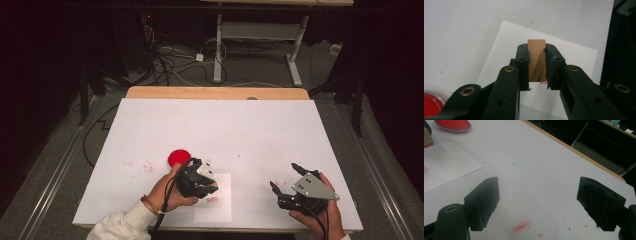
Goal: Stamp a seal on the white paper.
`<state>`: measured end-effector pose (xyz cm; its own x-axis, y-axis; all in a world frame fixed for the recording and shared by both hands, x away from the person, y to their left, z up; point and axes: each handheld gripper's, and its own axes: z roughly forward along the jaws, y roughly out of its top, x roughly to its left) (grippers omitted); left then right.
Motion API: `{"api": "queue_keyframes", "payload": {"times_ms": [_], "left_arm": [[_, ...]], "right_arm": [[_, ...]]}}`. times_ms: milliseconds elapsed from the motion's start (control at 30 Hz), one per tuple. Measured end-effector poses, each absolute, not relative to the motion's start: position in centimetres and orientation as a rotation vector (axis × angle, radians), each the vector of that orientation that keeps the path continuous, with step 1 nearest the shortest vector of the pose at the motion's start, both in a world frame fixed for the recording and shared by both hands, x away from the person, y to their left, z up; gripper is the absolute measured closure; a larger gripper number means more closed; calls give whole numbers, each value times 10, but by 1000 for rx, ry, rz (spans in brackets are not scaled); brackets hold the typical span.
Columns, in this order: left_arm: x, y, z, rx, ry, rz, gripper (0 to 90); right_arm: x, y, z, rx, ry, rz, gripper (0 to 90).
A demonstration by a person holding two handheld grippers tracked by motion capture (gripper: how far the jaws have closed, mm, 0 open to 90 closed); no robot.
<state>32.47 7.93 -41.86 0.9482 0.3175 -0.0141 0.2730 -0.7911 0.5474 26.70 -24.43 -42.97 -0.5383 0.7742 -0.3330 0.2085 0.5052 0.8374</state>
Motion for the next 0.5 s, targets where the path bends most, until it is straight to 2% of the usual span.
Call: {"api": "queue_keyframes", "payload": {"times_ms": [500], "left_arm": [[329, 101, -408, 2501, 485, 158, 738]], "right_arm": [[268, -245, -428, 797, 2016, 999, 183]]}}
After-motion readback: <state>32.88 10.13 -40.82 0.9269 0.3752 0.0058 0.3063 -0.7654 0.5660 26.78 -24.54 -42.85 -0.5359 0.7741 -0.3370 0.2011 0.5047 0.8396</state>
